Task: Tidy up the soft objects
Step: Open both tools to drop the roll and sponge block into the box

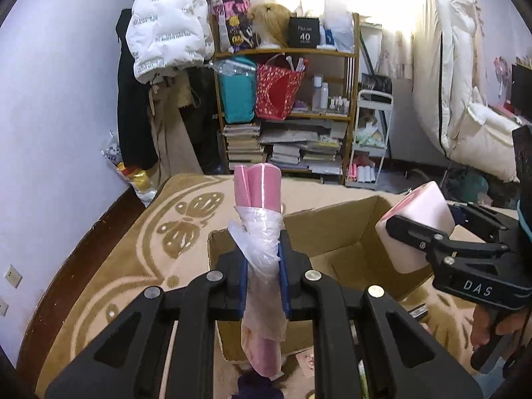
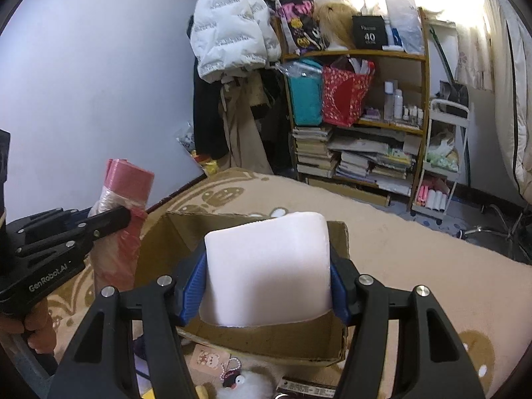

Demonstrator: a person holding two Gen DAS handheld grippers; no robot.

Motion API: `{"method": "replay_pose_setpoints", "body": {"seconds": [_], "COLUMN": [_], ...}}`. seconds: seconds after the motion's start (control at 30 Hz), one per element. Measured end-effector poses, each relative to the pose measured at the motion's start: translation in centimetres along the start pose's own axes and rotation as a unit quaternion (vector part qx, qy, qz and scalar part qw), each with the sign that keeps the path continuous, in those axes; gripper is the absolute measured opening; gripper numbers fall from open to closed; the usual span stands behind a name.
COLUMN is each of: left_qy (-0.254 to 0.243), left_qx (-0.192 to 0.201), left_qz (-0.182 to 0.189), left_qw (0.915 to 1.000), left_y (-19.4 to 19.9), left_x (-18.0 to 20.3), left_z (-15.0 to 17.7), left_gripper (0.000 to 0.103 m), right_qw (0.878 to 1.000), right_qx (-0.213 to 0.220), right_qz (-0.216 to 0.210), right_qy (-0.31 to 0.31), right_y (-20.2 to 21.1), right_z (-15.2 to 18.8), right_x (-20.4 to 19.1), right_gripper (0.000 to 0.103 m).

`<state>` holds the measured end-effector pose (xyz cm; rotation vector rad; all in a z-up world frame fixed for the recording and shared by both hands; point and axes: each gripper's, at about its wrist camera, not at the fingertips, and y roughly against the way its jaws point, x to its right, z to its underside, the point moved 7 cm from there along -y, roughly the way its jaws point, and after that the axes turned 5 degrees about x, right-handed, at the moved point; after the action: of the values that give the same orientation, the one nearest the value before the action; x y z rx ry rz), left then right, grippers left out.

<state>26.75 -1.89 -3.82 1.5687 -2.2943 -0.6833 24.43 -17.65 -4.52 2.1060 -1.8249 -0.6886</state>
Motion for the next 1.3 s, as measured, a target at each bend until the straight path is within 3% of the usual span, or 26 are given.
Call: {"method": "replay_pose_setpoints", "body": {"seconds": [0.37,0.57,0.7,0.8,0.9,1.13,1.3], "left_qy": [0.014,0.031,0.037,0.035,0.04,0.024,0.041], "left_qx": [-0.071,-0.079,-0.074,-0.068,-0.067,-0.052,-0.038], "left_qz": [-0.028,-0.045,-0.056,-0.08,-0.078,-0.099,-0.1], "left_qw": [0.997,0.9954,0.995,0.9939,0.9939,0.9934,0.9934], "left_y": [-4.5,-4.6,-3.9,-3.3,-2.6,-0.9,0.9], "left_x": [-0.8,-2.2,-2.6,-3.1,-3.2,-3.3,-3.8], "left_z": [2.3,2.8,2.8,2.8,2.8,2.2,1.9], "left_gripper": [0.018,0.024,0.038,0.05,0.059,0.091,0.099], "right_qw": [0.999,0.998,0.999,0.998,0.998,0.999,0.998], "right_qx": [-0.031,-0.036,-0.032,-0.028,-0.008,-0.007,-0.009], "right_qz": [-0.003,-0.001,0.001,-0.001,-0.004,0.002,0.011], "right_qy": [-0.042,-0.043,-0.042,-0.051,-0.059,-0.05,-0.061], "right_y": [-2.1,-2.3,-1.9,-1.6,-0.9,-0.2,0.5], "right_z": [1.6,1.8,1.7,1.4,0.8,0.4,0.8], "right_x": [1.2,1.3,1.4,1.5,1.7,1.5,1.6], "right_gripper": [0.069,0.073,0.078,0.091,0.102,0.103,0.103]}}
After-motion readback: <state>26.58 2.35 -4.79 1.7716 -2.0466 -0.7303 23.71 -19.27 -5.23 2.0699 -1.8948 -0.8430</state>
